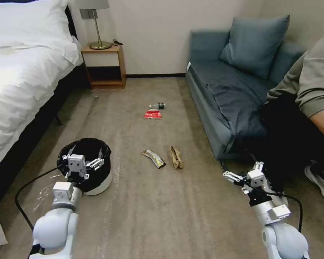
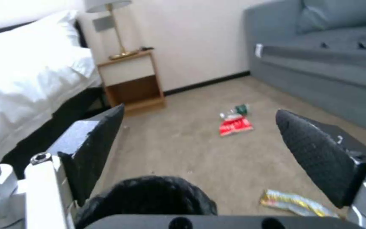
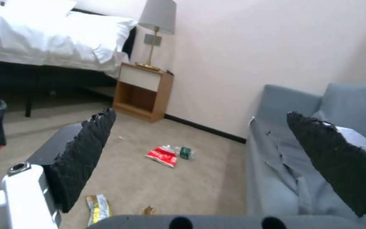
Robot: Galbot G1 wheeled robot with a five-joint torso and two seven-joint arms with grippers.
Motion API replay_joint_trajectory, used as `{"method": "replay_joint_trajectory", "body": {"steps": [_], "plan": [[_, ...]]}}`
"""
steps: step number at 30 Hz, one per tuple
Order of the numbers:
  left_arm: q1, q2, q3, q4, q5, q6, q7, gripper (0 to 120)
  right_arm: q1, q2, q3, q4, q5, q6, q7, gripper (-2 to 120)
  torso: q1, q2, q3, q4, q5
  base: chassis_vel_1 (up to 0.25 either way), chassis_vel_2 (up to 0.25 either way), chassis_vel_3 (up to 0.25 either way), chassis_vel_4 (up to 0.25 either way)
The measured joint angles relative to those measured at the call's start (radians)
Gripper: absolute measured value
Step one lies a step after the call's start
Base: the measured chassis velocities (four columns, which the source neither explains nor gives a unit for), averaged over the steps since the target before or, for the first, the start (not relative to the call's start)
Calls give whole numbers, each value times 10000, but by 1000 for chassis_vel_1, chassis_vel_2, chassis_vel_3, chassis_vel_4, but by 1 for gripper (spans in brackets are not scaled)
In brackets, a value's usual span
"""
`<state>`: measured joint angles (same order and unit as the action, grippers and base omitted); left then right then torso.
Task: Pick up the trash bin, then pick up the garbage on the floor and place it into the trash bin.
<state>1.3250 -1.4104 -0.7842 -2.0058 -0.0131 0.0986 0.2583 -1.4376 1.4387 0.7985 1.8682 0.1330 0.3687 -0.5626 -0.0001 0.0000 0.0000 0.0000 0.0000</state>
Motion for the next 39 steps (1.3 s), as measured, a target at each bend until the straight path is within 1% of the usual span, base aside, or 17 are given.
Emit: {"method": "replay_joint_trajectory", "body": {"steps": [1, 2, 3, 4, 5, 8, 9, 10, 11, 12, 13, 14, 15, 17, 25, 27, 39], "plan": [[-142, -68, -11, 15, -150, 424, -731, 93, -23, -1, -1, 0, -2, 21, 38, 100, 0, 1, 0, -1, -1, 0, 0, 0, 0], [-142, -68, -11, 15, -150, 424, -731, 93, -23, -1, -1, 0, -2, 21, 38, 100, 0, 1, 0, -1, -1, 0, 0, 0, 0], [-200, -142, 39, 6, -295, 777, -1403, 93, -37, 0, -9, -5, -7, 38, 182, 100, 0, 0, 0, -1, 1, 0, 0, 0, 0], [-232, -291, 196, -34, -573, 1240, -2519, 94, -31, 0, -21, -52, -5, 99, 425, 100, 0, 0, 0, 0, -2, 0, 0, 0, 0], [-232, -291, 196, -34, -573, 1240, -2519, 94, -31, 0, -21, -52, -5, 99, 425, 100, 0, 0, 0, 0, -2, 0, 0, 0, 0], [-204, -576, 257, -180, -1297, 1734, -4239, 94, -75, -90, 34, -66, 20, 84, 607, 100, 0, 0, 0, 0, -1, 0, 0, 0, 0], [-204, -576, 257, -180, -1297, 1734, -4239, 94, -75, -90, 34, -66, 20, 84, 607, 100, 0, 0, 0, 0, -1, 0, 0, 0, 0], [-201, -611, 223, -195, -1506, 1846, -4830, 94, -103, -129, 63, -41, 21, 68, 657, 100, 0, 0, 0, 0, 0, 0, 0, 0, 0], [-205, -615, 215, -195, -1579, 1870, -4997, 94, -108, -137, 71, -32, 21, 62, 674, 100, 0, 0, 0, 0, 1, 0, 0, 0, 0], [-278, -624, 161, -167, -2029, 1984, -5754, 94, -127, -168, 104, -3, 16, 52, 750, 100, 0, 0, 0, 1, 0, 0, 0, 0, 0], [-278, -624, 161, -167, -2029, 1984, -5754, 94, -127, -168, 104, -3, 16, 52, 750, 100, 0, 0, 0, 1, 0, 0, 0, 0, 0], [-460, -625, 54, 2, -2823, 2128, -6569, 94, -131, -171, 134, -9, 4, 81, 792, 100, 0, 0, 0, 2, 1, 0, 0, 0, 0], [-460, -625, 54, 2, -2823, 2128, -6569, 94, -131, -171, 134, -9, 4, 81, 792, 100, 0, 0, 0, 2, 1, 0, 0, 0, 0], [-961, -553, -191, 561, -4184, 2477, -7540, 94, -168, -157, 137, -100, 0, 151, 812, 100, 0, 0, 0, 1, 0, 0, 0, 0, 0], [-2029, -368, -325, 1754, -5412, 2938, -8385, 90, -183, -169, 138, -154, -7, 227, 813, 100, 0, 0, 1, 1, -1, 0, 0, 0, 0], [-2489, -353, -315, 2114, -6222, 3381, -8900, 88, -199, -185, 168, -169, 8, 243, 825, 100, 0, 0, 1, 0, -2, 0, 0, 0, 0], [-3537, -164, -295, 3267, -6767, 4383, -10222, 100, -239, -251, 290, -198, 87, 261, 1361, 100, 0, 0, 1, 0, 0, 0, 0, 0, 0]]}}
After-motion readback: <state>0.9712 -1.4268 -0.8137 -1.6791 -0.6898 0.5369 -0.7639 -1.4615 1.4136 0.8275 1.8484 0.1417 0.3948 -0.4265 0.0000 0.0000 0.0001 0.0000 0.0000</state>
